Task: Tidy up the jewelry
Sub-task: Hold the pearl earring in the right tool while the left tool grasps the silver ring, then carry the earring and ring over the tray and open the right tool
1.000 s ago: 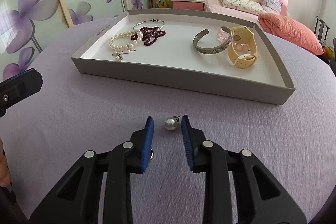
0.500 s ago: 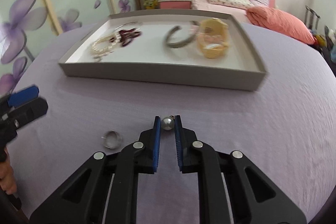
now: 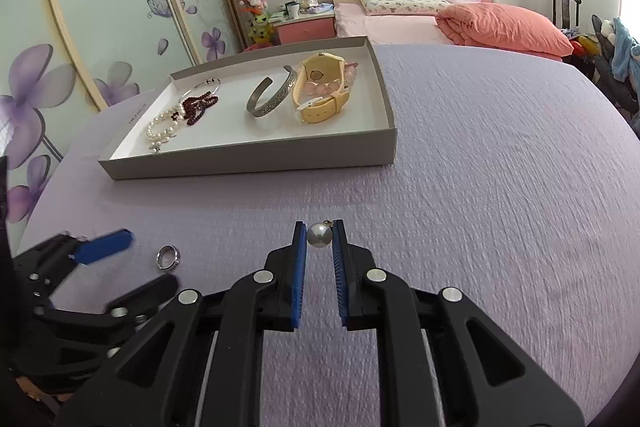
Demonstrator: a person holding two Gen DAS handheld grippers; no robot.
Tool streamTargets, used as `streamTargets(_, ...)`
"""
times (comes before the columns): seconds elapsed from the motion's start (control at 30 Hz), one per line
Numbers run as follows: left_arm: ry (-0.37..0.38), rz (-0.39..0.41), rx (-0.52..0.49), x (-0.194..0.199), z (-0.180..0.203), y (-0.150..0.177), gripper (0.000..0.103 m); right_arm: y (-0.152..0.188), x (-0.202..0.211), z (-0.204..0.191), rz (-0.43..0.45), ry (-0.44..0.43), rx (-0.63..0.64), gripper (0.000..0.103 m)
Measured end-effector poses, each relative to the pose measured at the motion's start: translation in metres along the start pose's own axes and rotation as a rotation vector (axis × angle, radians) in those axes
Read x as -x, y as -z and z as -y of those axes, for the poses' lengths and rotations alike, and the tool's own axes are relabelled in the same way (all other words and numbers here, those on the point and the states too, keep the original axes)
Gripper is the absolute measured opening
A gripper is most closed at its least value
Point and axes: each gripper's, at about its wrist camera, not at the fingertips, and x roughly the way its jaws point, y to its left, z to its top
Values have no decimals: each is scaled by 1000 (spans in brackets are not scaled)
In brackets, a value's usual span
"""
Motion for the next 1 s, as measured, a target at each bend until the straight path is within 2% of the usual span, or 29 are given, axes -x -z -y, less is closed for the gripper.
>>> streamTargets(0.17, -28, 0, -14, -8, 11, -4, 52, 0, 2, 5, 7, -16, -9, 14)
streamTargets(0.27, -54, 8, -18, -9, 14, -5, 40, 2, 3, 8, 9, -22, -11, 14)
streamTargets(0.33, -66, 15, -20, -9, 13, -5, 23, 2, 4, 8, 10, -26, -11, 14)
streamTargets(0.67, -58, 18, 5, -4, -1, -2, 21, 3, 4, 3, 9, -38, 0, 14)
streamTargets(1.0, -91, 15, 89, 7, -45, 5, 21, 2, 4, -13, 6, -46, 31, 14)
